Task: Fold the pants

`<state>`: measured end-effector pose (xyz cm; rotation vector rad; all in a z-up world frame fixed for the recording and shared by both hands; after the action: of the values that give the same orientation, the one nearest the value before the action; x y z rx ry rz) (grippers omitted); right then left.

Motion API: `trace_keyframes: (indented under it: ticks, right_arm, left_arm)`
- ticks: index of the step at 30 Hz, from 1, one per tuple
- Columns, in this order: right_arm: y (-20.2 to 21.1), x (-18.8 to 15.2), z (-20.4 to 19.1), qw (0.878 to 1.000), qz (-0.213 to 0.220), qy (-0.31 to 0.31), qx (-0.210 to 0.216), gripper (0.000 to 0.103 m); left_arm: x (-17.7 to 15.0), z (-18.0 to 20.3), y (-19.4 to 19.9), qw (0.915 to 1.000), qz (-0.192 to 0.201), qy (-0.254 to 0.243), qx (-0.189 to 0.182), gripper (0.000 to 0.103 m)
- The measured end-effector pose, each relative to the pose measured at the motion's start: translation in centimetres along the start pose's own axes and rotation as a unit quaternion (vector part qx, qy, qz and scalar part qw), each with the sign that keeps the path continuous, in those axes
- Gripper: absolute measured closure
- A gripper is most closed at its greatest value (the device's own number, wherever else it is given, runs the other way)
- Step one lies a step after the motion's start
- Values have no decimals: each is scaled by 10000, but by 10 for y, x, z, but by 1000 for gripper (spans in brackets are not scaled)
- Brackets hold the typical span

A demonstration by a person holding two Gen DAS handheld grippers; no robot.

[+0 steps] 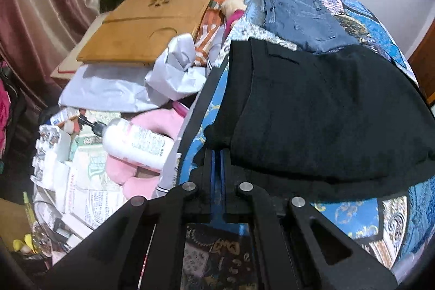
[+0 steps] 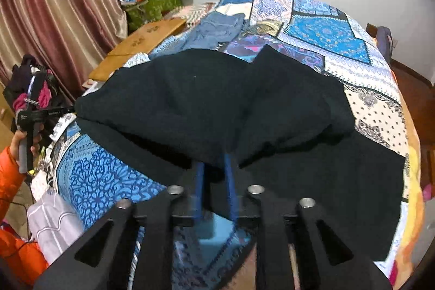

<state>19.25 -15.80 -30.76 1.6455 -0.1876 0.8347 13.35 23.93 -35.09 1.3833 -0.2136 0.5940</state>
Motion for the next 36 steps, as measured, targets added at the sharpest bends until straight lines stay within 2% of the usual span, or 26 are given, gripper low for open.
trace_keyframes:
  ticks: [3,7,9,11,15,19,26,30,33,36]
  right_arm:
    - [12,2,11,9999,37,-85,-97,75]
    - [30,16,34,9988,206,-292,-321,74]
    - [36,27,45,9978,329,-455,-339,69]
    - [38,38,51,9968,438,-503,-431,62]
    - [26,67,60,9966,498,-490,-433,60]
    - [0,93,64,9973,416,-432,-416,55]
    - [-69,130,67,9991,-70,-324,-261,55]
    - [-115,146,68,9985,-434,-318,-100,55]
    - [-141,152,70,9973,-665,-285,-129,55]
    - [-167,151,69,9938,-1063,-317,84,53]
  left_arm:
    - [8,2,19,9999,122,-88,44,91]
    - [33,13,44,9990,438,-127,-22,70]
    - [50,26,49,9980,578,-236,-19,61]
    - [64,37,50,9973,668,-285,-41,47]
    - [96,69,40,9955,775,-522,-173,39]
    - [125,102,15,9945,726,-704,-262,22]
    - [158,145,-39,9935,408,-924,-523,17]
    - [164,160,-68,9928,182,-1033,-584,17]
    - [165,166,-89,9924,25,-1093,-566,17]
    - [163,169,-106,9921,-152,-1099,-592,17]
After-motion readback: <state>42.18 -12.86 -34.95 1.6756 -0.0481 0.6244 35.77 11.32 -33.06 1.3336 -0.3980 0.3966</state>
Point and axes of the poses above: each gripper's, at about its wrist camera, not at the fingertips, and y roughly against the way its jaws point, z to its right, x to its top, the point moved 3 cm from there along -y, roughly the way its jaws point, and after that the axes turned 12 degrees about -x, right-handed, at the moved point
